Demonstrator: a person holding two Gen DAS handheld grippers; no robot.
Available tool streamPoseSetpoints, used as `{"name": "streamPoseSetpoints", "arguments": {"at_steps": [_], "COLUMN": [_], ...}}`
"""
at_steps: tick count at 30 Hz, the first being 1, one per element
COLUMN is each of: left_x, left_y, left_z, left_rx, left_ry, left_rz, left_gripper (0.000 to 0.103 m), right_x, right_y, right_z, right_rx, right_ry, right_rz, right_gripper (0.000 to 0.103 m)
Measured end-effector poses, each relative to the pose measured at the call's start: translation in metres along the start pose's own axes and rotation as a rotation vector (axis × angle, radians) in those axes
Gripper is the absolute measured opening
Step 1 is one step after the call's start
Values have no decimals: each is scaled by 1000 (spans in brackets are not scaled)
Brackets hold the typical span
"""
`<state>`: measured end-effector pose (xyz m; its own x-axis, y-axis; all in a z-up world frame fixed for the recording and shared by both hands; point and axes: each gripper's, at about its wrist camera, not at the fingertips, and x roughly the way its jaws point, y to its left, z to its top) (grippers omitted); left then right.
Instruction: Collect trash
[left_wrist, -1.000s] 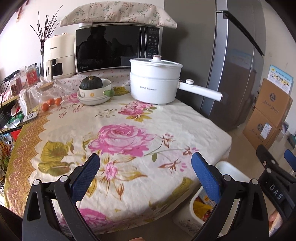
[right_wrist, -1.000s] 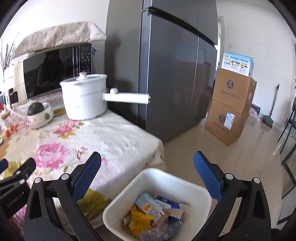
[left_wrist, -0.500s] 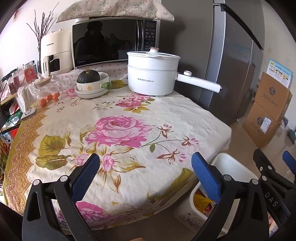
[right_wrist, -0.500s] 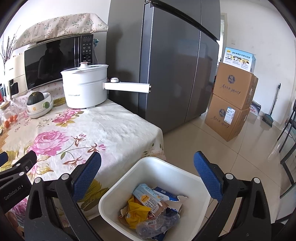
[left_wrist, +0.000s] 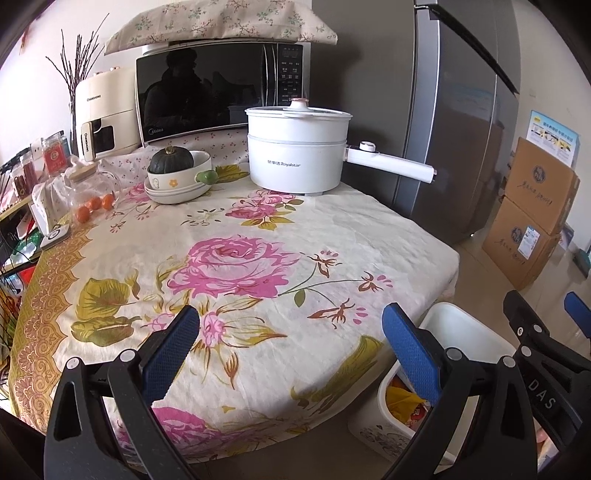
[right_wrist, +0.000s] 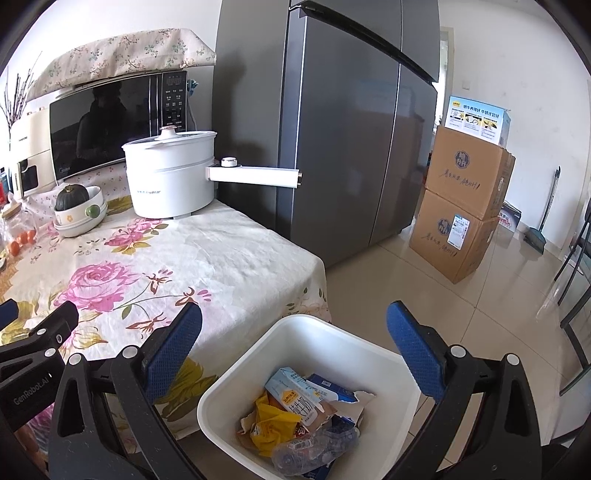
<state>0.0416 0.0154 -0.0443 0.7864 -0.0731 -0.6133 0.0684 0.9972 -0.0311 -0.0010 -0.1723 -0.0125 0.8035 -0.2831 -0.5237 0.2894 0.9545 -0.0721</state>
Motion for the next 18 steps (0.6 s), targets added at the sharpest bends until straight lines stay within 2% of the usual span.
{"name": "streamPoseSetpoints", "arguments": {"at_steps": [14, 18], "left_x": [2, 1], "left_y": [-1, 1], "left_z": [0, 1], "left_rx": [10, -15], "left_ry": [-1, 2], "left_rz": [-11, -11], "left_gripper": [96, 96], "right_x": [1, 1], "right_y": [-2, -3], "right_z": [0, 0], "right_rx": [2, 5], "right_ry": [4, 1], "right_rz": [-2, -3], "right_gripper": [96, 96]}}
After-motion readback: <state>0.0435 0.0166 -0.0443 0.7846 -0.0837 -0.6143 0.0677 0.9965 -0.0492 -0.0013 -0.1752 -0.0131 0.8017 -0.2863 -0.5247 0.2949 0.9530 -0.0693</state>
